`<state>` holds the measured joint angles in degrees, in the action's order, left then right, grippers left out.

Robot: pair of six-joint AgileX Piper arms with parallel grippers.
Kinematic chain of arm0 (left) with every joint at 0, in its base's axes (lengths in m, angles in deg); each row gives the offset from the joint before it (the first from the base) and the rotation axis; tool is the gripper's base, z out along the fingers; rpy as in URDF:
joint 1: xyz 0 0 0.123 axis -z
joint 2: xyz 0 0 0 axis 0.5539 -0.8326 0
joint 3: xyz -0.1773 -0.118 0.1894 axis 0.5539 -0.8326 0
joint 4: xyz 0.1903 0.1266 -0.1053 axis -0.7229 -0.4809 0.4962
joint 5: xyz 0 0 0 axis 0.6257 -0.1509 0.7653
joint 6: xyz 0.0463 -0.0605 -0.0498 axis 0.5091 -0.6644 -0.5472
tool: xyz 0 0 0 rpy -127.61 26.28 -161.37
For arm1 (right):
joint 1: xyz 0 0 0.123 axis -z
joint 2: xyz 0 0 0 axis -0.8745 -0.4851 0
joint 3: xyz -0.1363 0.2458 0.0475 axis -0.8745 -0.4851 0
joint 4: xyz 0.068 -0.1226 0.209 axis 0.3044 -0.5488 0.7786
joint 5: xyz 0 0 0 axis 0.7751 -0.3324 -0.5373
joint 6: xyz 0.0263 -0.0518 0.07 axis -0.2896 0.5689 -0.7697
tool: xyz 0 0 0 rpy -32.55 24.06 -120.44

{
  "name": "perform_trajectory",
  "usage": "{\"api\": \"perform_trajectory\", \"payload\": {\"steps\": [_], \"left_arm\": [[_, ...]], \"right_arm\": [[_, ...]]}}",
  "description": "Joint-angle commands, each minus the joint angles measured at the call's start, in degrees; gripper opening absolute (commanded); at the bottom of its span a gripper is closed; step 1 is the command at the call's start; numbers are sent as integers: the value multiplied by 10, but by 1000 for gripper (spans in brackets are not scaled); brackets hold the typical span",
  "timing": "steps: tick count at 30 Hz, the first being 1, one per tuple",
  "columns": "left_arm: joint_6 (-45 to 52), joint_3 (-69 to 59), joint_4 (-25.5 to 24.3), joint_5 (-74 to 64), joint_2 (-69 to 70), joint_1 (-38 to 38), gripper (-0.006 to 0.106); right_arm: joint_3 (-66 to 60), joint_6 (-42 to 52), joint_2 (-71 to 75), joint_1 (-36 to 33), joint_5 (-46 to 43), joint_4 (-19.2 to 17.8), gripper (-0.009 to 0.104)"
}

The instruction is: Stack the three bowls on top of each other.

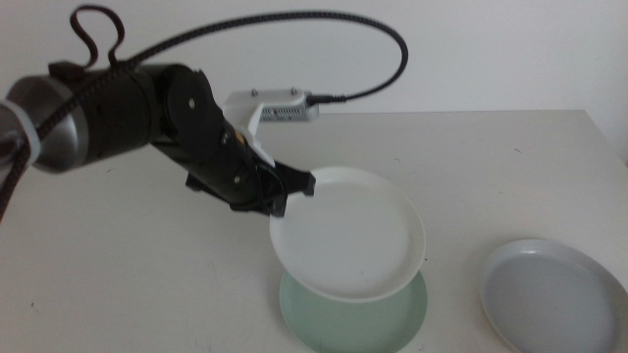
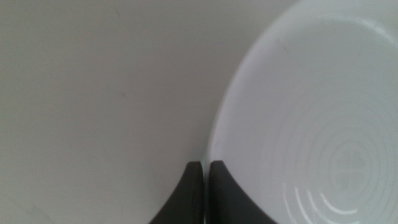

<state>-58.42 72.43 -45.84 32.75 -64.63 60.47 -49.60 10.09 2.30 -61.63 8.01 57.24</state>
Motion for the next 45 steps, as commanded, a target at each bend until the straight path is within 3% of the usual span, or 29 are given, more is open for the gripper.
{"api": "perform_trajectory", "payload": {"steps": [1, 11, 19, 24, 28, 35, 37, 45], "left_arm": [[-13, -13, 19, 38, 36, 10, 0], [-16, -97, 64, 102, 38, 37, 0], [-16, -127, 71, 136, 35, 41, 0], [-16, -139, 70, 148, 28, 41, 8], [-16, -139, 70, 153, 24, 41, 27], [18, -139, 74, 149, 40, 41, 93], [38, -139, 94, 128, 58, 47, 105], [166, -139, 118, 41, 218, 45, 105]], "right_arm": [[4, 2, 16, 4, -47, -6, 50], [4, 2, 16, 4, -47, -6, 50], [4, 2, 16, 4, -47, -6, 50], [4, 2, 16, 4, -47, -6, 50], [4, 2, 16, 4, -47, -6, 50], [4, 2, 16, 4, -47, -6, 50], [4, 2, 16, 4, -47, -6, 50], [4, 2, 16, 4, -47, -6, 50]]}}
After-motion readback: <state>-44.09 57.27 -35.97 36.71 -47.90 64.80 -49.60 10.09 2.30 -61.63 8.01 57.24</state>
